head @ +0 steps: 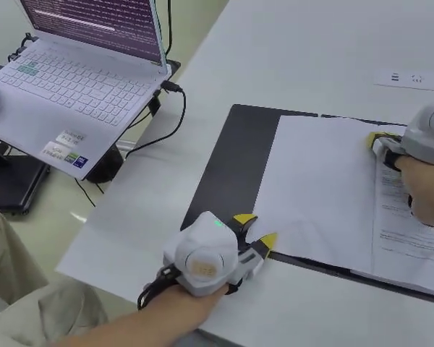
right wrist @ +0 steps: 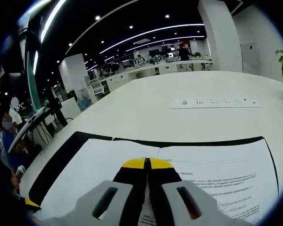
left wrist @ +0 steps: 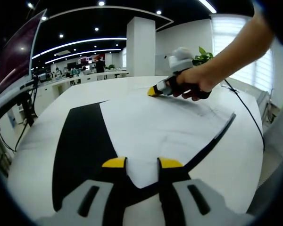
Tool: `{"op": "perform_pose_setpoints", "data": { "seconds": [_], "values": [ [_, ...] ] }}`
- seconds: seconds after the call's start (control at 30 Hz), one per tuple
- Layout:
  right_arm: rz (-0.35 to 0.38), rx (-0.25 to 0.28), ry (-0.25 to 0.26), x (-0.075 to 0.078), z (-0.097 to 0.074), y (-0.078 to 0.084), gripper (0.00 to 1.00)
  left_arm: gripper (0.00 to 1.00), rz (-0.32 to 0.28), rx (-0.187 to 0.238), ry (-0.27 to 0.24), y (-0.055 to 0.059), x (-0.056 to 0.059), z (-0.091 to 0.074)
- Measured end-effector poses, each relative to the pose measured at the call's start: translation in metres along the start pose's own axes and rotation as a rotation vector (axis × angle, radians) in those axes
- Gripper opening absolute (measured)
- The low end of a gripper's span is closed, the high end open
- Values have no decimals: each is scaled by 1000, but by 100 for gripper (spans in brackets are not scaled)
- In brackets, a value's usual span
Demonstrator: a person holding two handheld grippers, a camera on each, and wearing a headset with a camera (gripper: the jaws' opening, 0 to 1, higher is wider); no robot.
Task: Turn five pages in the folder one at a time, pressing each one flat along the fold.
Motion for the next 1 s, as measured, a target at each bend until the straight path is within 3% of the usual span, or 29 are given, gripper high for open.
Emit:
{"op": "perform_pose_setpoints", "data": {
  "seconds": [0.27, 0.4, 0.6, 0.8, 1.0],
  "values": [
    [4, 7, 8, 11, 20, -8, 0, 24, -4, 2, 0, 0, 0, 0],
    [42, -1, 8, 18, 30, -9, 0, 24, -4, 2, 0, 0, 0, 0],
    [68, -21, -9, 16, 18, -6, 0, 24, -6, 2, 0, 0, 0, 0],
    [30, -33, -40, 1, -11, 0, 0, 24, -8, 3, 1, 1, -1, 0],
    [53, -43, -72, -7, -28, 7, 0, 24, -8, 4, 1, 1, 0, 0]
  ]
}}
Point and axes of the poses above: the centre of the closed fingertips' face, and the gripper's own axes: z roughly forward along the fingers, x roughly to its right, y roughly out of its underside, the point moved 10 cm from there along -z, roughly backward along the fingers, and after that the axes turned 3 degrees about y, right-handed, at the moved point
